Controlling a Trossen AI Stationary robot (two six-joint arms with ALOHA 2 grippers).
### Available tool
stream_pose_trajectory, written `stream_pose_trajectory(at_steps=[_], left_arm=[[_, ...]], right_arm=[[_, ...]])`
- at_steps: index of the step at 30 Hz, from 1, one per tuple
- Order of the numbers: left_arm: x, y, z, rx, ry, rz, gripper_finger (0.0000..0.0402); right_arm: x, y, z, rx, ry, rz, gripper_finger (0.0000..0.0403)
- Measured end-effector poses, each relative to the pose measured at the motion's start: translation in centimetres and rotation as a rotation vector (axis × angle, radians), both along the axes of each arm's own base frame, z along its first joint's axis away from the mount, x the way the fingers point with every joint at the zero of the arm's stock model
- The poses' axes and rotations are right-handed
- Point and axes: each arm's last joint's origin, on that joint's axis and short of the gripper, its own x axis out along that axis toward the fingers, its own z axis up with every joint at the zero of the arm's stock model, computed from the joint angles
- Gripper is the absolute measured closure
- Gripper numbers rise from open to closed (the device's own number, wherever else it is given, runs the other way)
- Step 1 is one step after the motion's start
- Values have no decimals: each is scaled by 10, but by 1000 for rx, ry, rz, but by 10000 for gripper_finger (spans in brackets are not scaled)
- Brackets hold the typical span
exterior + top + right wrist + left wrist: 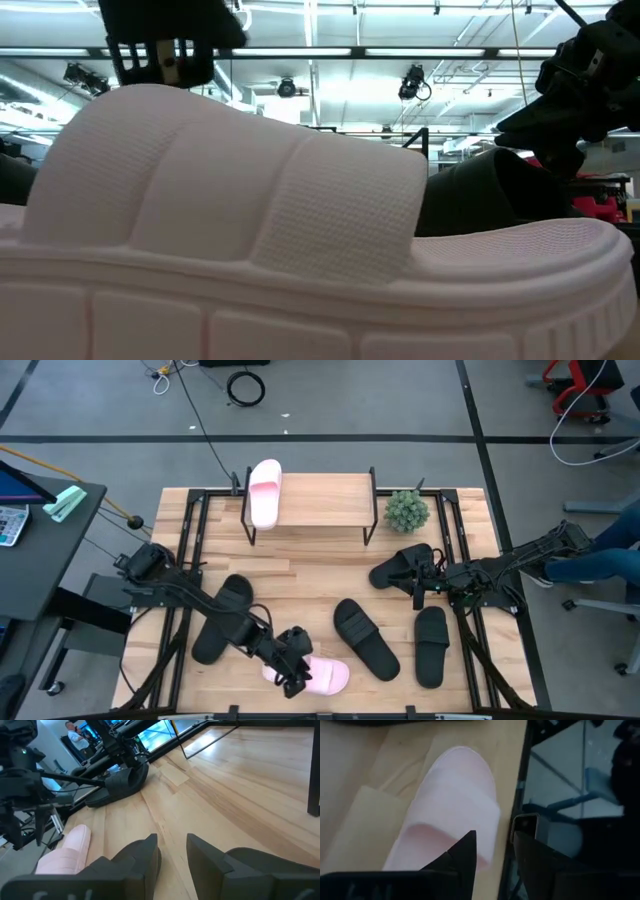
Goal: Pick and place slides into the shelf
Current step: Put the pink slipper on the shelf
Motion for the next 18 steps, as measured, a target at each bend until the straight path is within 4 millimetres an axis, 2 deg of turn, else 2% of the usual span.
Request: stream_pose_trajectory(at_steps=[6,18], left_arm=[[4,7,-10,10,59,43,272],[3,9,-12,-4,99,80,273]], right_arm=[[0,0,0,14,-1,-3,293],[0,0,0,15,-2,-3,293]])
